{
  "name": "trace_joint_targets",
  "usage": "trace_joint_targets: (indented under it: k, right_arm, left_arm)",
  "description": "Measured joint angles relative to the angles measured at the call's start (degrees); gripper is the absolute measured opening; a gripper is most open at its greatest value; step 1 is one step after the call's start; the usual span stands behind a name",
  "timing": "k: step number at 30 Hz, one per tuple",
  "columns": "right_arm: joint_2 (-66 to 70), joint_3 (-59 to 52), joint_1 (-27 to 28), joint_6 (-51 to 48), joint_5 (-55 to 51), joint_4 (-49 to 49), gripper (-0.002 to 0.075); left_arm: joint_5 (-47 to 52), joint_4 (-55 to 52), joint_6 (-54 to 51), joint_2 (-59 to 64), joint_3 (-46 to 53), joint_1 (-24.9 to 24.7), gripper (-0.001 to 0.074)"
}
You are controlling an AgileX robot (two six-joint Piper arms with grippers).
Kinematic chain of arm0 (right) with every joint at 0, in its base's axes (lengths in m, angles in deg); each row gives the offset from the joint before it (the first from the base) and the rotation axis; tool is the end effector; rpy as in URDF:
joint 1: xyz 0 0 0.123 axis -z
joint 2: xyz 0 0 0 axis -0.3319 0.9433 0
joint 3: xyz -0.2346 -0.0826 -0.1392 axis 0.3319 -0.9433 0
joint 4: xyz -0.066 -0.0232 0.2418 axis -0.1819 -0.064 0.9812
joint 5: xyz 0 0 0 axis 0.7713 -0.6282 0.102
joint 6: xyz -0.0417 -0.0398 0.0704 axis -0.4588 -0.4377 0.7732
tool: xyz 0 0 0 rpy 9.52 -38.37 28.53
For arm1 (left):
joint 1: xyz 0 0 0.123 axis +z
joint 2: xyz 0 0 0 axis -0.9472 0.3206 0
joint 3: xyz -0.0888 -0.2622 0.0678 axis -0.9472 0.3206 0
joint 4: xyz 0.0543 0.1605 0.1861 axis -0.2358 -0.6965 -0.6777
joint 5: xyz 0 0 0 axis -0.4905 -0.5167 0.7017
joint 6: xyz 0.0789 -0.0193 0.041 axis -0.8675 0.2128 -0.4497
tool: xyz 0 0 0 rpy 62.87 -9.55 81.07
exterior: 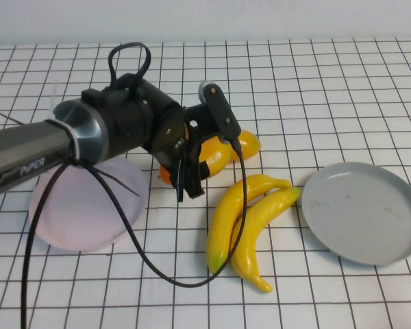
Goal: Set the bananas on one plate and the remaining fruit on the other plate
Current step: Put one type of fruit in the left plate
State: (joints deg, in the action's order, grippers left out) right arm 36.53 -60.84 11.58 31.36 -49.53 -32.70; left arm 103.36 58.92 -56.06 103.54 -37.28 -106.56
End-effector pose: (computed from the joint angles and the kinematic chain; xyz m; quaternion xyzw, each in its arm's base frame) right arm 0.0530 0.0068 0.1720 0.0138 0.7999 0.0889 0.5934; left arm 0.3483 -0.2311 0.2201 0.5689 0.7704 0.0757 0.2776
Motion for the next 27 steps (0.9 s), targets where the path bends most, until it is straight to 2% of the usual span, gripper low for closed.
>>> trace_joint_targets:
  k: [6, 11, 16, 22, 27]
  right_arm:
    - [0.0, 0.0, 0.0, 0.0, 0.0, 0.0, -0.0016]
    - [0.0, 0.0, 0.0, 0.0, 0.0, 0.0, -0.0016]
    - [0.0, 0.0, 0.0, 0.0, 0.0, 0.0, -0.0016]
    - [0.0, 0.0, 0.0, 0.0, 0.0, 0.0, -0.0016]
    - [0.0, 0.0, 0.0, 0.0, 0.0, 0.0, -0.0016]
  left_arm:
    - [2.12, -1.41, 10.57, -7.72, 0.0, 0.04, 0.0439]
    - [11.69, -1.5, 21.58, -14.43, 0.85, 0.86, 0.0437]
    - [13.21, -1.36, 29.81, -21.56, 11.1, 7.36, 0.0433]
    - [7.87, -1.58, 34.57, -25.56, 23.91, 17.13, 0.0431]
    - [4.26, -1.58, 37.41, -24.27, 25.71, 19.87, 0.0431]
